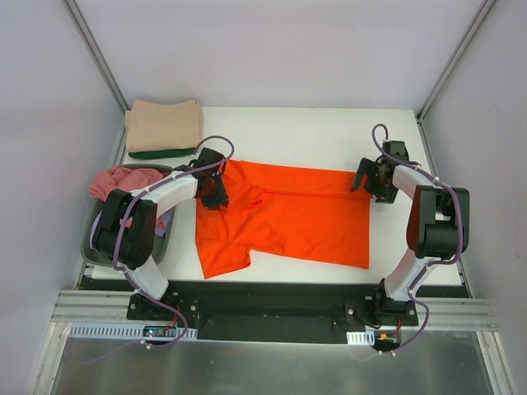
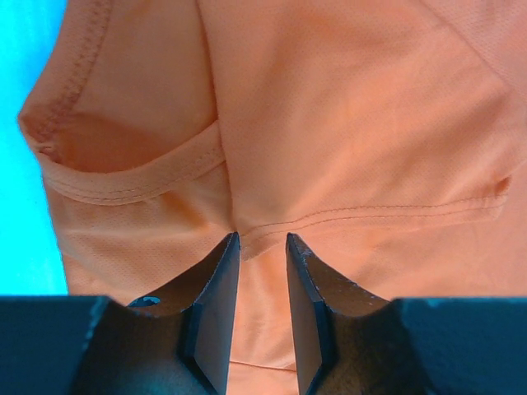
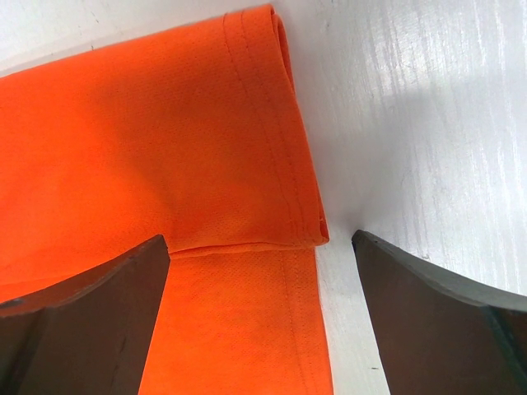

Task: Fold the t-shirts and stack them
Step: Fold the flattened tshirt in 1/3 of the way

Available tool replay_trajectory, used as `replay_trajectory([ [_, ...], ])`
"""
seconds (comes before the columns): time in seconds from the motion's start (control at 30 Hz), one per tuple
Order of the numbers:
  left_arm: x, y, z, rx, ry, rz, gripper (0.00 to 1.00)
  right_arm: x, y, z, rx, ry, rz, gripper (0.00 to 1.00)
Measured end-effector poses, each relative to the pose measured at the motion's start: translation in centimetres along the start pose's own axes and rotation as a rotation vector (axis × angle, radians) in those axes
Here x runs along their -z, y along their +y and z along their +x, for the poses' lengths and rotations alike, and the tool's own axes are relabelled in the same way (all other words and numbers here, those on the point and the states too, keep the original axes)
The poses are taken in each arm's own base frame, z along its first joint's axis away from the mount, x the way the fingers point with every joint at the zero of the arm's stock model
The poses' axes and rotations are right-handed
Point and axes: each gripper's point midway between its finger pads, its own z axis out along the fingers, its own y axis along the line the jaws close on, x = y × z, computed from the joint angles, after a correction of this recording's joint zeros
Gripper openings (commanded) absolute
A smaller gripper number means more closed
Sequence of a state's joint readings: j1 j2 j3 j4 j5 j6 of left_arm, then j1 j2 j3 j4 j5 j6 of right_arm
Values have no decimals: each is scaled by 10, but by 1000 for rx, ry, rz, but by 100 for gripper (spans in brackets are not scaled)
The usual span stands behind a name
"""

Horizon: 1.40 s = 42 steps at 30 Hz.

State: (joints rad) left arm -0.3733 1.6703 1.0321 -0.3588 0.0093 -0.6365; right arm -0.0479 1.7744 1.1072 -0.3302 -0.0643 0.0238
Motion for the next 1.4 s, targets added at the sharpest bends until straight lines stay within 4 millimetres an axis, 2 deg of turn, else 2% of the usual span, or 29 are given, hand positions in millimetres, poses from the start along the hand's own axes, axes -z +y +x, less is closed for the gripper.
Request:
replay_trajectory([
  [0.13,-2,9,2,1,-6,-42,26,0,0,0,-1,0,0,97],
  [0.27,-4,16,3,3,-5,-74,17,0,-1,0,-1,0,1,97],
  [0.47,-7,18,6,4,10,-87,16,0,-1,0,-2,0,1,97],
  [0.93,-4,11,12,5,47,-44,17,0,-1,0,-3,0,1,97],
  [1.13,2,2,5,5,30,-18,13,0,-2,0,-5,0,2,97],
  [1.2,4,-1,2,5,23,-9,0,0,-2,0,-5,0,3,97],
  [1.4,5,-4,-2,4,14,-2,0,0,-3,0,-6,1,4,97],
])
